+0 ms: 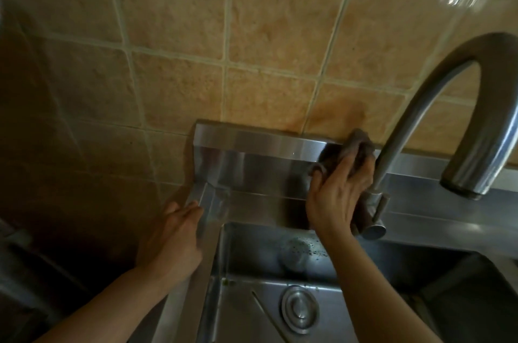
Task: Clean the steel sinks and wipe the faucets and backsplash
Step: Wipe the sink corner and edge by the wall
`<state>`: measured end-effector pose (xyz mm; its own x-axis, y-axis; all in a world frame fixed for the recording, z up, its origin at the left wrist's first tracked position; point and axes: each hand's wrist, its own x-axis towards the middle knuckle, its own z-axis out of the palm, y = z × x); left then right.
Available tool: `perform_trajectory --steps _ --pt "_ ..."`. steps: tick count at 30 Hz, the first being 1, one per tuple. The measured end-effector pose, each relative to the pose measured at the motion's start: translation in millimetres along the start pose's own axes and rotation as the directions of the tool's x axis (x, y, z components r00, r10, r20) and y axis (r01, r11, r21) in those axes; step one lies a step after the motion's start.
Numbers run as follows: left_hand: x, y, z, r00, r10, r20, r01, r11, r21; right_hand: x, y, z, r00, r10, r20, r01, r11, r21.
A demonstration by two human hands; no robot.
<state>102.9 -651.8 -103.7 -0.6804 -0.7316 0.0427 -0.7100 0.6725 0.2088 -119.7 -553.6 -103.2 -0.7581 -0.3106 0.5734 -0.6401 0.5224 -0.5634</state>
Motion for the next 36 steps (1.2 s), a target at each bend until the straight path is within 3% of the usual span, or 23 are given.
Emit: perform_trajectory --steps 4,7,9,12,16,17,21,26,28,30,32,36 --pt "2.5 -5.0 1.8 1.0 0.03 -0.007 -0.03 0.999 -0.033 5.9 2.2 32.5 0.999 0.039 0.032 -0.034 0.989 -0.145" --pt "5.2 -14.1 7.5 0.998 0.051 -0.042 -0.054 0.995 -0.078 -12.4 -26.3 57.7 0.985 -0.17 0.026 0.172 0.975 -0.141" --pt "6.1 -16.6 9.6 0.995 0.078 -0.055 -0.083 0.993 -0.08 -27.2 -55.1 73.5 0.93 -0.355 0.098 0.366 0.92 -0.137" --pt "7.2 -16.0 7.6 0.994 0.093 -0.052 -0.096 0.994 -0.055 -33.5 -86.9 86.3 0.853 -0.478 0.21 0.51 0.85 -0.134" --pt "6.7 -16.1 5.3 0.992 0.113 -0.051 -0.115 0.992 -0.042 -10.5 -60.0 66.5 0.698 -0.625 0.348 0.71 0.667 -0.226" --pt "5.6 -17.5 5.4 0.993 0.11 -0.052 -0.112 0.992 -0.051 -4.6 -44.4 58.8 0.702 -0.623 0.344 0.709 0.658 -0.255" --pt "5.4 -16.3 4.5 0.992 0.119 -0.05 -0.123 0.989 -0.082 14.2 22.4 18.2 0.897 -0.376 0.235 0.442 0.793 -0.42" --pt "5.5 -17.5 6.5 0.994 0.112 -0.012 -0.113 0.991 -0.068 12.3 18.9 17.3 0.988 -0.077 0.134 0.12 0.928 -0.352" --pt "5.3 -17.2 5.5 0.993 0.119 -0.009 -0.119 0.99 -0.08 3.8 5.7 29.1 0.991 -0.101 0.089 0.125 0.938 -0.322" --pt "5.4 -17.7 5.4 0.991 0.13 -0.018 -0.131 0.987 -0.096 -7.6 -5.5 42.1 0.939 -0.323 0.117 0.343 0.89 -0.3" --pt "4.7 -17.7 5.1 0.989 0.143 -0.034 -0.146 0.984 -0.106 -17.8 -30.0 56.3 0.836 -0.516 0.189 0.549 0.792 -0.267" --pt "3.2 -19.7 2.4 0.988 0.155 -0.028 -0.157 0.982 -0.104 -27.9 -100.9 88.9 0.67 -0.654 0.352 0.74 0.627 -0.244"
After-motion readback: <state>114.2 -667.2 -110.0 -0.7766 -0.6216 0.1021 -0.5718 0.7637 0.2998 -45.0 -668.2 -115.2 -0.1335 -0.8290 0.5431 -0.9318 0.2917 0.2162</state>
